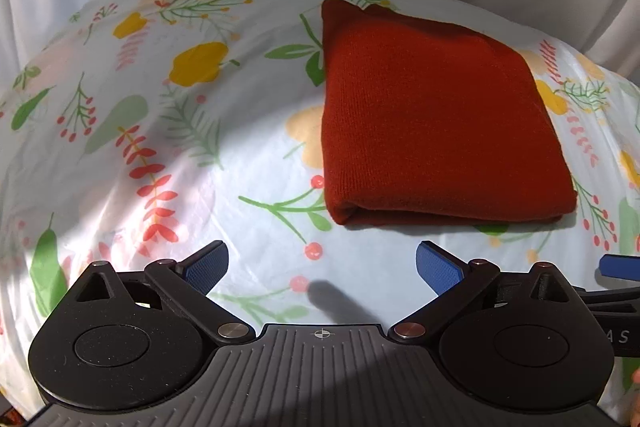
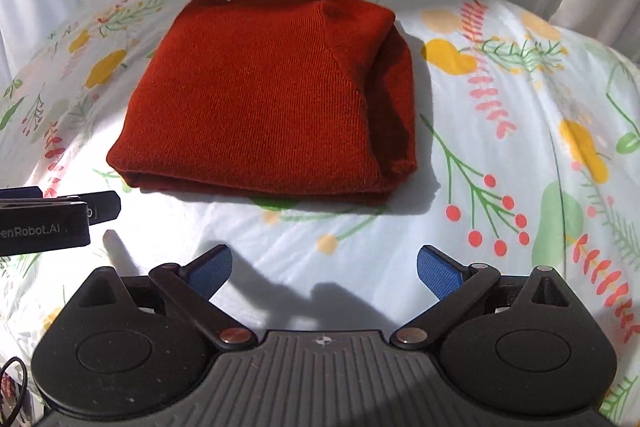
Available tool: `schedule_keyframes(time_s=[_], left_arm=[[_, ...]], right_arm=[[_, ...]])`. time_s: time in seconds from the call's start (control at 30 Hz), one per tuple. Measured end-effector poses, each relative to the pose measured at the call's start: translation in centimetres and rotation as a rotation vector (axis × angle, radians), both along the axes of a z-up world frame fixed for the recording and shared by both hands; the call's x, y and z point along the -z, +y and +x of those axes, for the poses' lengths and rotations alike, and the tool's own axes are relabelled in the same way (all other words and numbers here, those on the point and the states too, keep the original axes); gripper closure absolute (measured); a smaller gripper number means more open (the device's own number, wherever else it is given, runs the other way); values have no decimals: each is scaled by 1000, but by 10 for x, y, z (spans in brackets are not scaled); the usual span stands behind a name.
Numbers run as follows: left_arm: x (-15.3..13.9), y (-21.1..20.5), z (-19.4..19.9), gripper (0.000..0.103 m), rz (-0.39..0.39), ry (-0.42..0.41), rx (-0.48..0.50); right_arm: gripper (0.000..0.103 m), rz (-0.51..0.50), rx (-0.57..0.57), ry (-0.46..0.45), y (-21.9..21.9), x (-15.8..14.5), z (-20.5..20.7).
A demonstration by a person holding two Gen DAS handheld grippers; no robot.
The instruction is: Fold small clothes
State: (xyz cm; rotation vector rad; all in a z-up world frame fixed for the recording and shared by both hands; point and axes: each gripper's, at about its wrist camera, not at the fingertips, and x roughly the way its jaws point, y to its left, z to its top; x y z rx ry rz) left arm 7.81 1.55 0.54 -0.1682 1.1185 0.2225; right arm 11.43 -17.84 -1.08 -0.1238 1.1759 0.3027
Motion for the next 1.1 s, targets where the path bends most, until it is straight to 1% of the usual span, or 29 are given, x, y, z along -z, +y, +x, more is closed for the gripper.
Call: schedule_keyframes(time_s=[0.03, 0.07, 0.17, 0.3, 0.47, 0.73, 0.97, 1.1], left_arm=[[0, 0, 0, 1, -12, 2, -1], [1, 0, 0, 1, -22, 5, -2], [1, -1, 1, 1, -38, 13, 5], [1, -3, 3, 1, -6, 28, 18], [4, -5, 6, 1, 12, 41, 20], [6, -5, 7, 1, 17, 48, 26], [6, -6, 8, 1, 23, 47, 37], [6, -5, 8, 1, 25, 50, 36]], right_arm=[[4, -6, 9, 29, 0, 1, 3], [4, -9, 24, 37, 0, 1, 1], [4, -26, 58, 18, -2, -2, -1], [4, -40, 77, 11, -4, -5, 0], [4, -54, 83, 11, -2, -5, 1], [4, -61, 105, 9, -1, -6, 4], [4, -35, 114, 1, 1, -10, 2], [4, -48, 115, -3, 3, -10, 1]])
